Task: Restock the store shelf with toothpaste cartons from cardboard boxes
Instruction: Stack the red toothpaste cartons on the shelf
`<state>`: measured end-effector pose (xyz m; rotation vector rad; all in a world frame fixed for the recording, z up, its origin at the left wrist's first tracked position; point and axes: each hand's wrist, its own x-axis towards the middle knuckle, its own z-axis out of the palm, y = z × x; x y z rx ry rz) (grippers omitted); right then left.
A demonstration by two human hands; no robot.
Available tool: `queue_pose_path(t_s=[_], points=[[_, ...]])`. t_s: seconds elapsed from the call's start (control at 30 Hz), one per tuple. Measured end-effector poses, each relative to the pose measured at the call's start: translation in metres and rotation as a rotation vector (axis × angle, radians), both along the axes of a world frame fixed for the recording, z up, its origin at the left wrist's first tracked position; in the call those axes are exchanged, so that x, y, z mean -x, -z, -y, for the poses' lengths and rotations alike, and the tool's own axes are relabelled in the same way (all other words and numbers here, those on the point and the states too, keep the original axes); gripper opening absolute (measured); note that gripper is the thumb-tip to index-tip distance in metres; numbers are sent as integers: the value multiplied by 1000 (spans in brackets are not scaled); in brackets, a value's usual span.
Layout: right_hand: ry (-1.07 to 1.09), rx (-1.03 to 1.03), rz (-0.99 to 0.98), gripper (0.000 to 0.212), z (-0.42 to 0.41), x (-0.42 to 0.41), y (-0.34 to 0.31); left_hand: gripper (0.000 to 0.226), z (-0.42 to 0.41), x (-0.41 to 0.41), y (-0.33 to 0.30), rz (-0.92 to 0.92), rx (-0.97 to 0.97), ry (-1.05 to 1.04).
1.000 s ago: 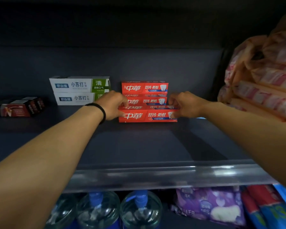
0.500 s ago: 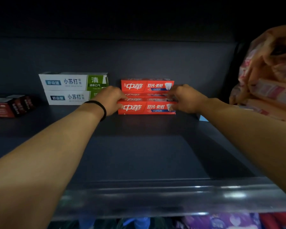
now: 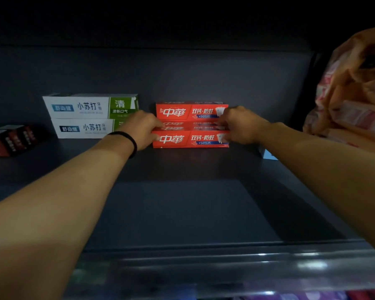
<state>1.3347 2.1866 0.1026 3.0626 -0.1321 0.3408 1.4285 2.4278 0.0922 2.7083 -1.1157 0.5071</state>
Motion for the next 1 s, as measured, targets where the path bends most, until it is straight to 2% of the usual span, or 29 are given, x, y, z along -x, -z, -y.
queue_pose_path(t_s=[0.4, 0.87, 1.0], points=[[26, -2, -5, 56, 1, 1, -2, 48, 8, -5, -4, -21, -30, -3], [18, 11, -15, 47, 2, -3, 0, 47, 13, -4, -3, -18, -36, -47], [23, 5, -35, 58, -3, 3, -3, 44, 13, 0, -9, 15, -94, -45]])
